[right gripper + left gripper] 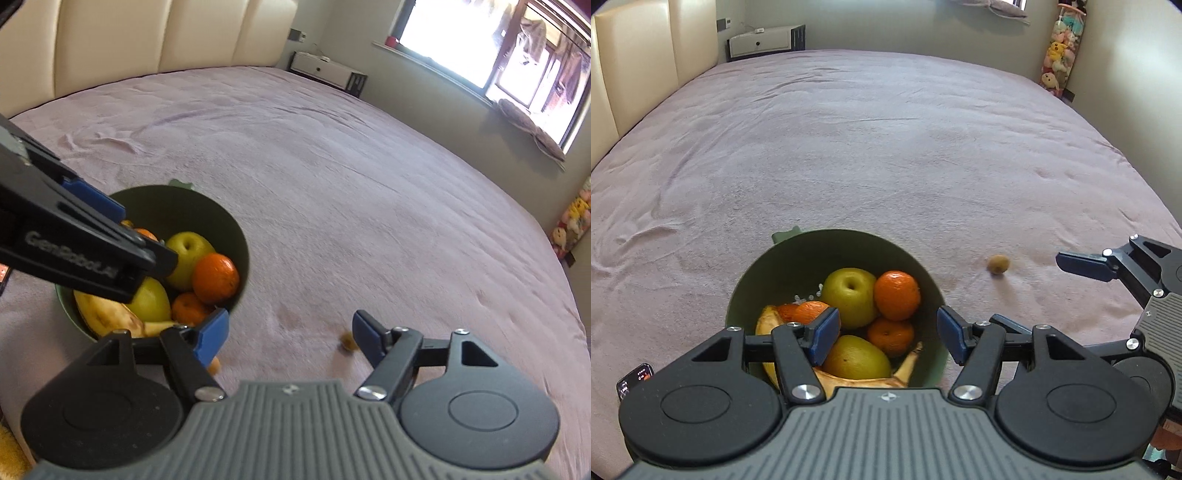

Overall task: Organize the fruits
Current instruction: 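Withdraw both tools from the colander toward the two small brown fruits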

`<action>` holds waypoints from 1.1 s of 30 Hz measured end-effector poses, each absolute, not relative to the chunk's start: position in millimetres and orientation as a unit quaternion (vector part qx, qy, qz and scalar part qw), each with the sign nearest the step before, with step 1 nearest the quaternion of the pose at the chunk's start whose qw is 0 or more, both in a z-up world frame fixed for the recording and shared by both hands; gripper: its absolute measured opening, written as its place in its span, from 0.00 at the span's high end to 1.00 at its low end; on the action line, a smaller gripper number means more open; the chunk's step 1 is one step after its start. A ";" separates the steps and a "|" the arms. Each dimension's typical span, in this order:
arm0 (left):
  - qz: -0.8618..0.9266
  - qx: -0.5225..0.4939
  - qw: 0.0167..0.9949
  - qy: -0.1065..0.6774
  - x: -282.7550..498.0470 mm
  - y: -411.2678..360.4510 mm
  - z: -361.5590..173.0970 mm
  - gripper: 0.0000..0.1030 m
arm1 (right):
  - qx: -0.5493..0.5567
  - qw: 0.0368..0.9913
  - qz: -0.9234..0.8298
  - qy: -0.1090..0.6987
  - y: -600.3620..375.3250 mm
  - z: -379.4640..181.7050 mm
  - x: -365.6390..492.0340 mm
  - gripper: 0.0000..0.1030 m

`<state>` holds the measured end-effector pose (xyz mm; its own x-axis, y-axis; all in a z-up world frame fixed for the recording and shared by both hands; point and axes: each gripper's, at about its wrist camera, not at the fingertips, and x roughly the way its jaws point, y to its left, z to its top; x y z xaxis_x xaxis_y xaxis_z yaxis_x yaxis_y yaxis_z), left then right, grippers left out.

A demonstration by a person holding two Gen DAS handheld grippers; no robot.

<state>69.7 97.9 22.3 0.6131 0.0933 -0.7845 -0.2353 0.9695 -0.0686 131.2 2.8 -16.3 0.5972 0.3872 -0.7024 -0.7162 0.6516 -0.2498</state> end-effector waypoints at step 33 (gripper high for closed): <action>0.195 -0.053 0.898 0.390 52.6 -7.3 -67.9 0.40 | -0.077 0.865 0.226 0.441 -112.1 -55.4 159.2 0.30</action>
<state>52.6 -7.3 -67.9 0.6200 0.3085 -0.7214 -0.3919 0.9183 0.0558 159.2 -112.1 -55.4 0.5092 0.3243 -0.7972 -0.4594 0.8857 0.0668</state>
